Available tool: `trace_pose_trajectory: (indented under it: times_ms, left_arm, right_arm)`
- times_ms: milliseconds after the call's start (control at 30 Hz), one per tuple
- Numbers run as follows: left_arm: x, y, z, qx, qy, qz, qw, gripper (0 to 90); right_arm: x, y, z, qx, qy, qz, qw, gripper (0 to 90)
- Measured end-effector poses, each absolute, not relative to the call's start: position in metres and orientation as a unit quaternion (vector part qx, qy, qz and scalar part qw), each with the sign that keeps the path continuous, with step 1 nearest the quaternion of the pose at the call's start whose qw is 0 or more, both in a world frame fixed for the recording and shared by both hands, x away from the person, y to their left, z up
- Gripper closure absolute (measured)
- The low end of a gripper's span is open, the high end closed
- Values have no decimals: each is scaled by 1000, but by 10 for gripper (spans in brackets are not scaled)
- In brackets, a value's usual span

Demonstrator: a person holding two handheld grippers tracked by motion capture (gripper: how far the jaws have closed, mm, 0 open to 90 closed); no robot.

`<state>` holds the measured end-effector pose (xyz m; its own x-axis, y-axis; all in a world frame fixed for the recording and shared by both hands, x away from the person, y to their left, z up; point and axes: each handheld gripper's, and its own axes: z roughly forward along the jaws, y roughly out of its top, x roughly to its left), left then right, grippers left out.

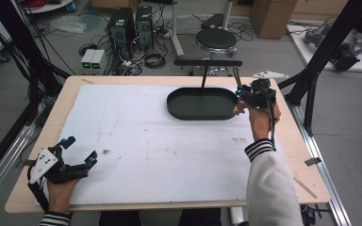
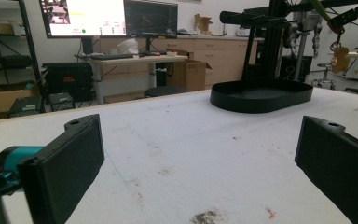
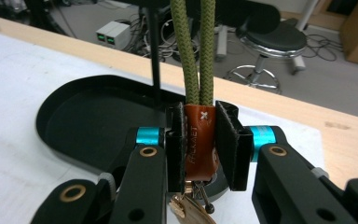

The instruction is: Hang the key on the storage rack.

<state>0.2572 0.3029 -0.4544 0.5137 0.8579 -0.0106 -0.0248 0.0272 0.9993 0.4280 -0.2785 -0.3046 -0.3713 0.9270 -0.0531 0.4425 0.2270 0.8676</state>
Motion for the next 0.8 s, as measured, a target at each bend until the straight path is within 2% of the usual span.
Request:
trace_pose_trajectory:
  times_ms: [367, 800]
  left_arm:
    - [257, 303, -454, 603, 346, 351, 628, 17]
    - [257, 303, -454, 603, 345, 352, 627, 17]
  right_arm:
    - [444, -280, -298, 492, 699, 402, 327, 741]
    - [465, -282, -306, 511, 692, 392, 325, 741]
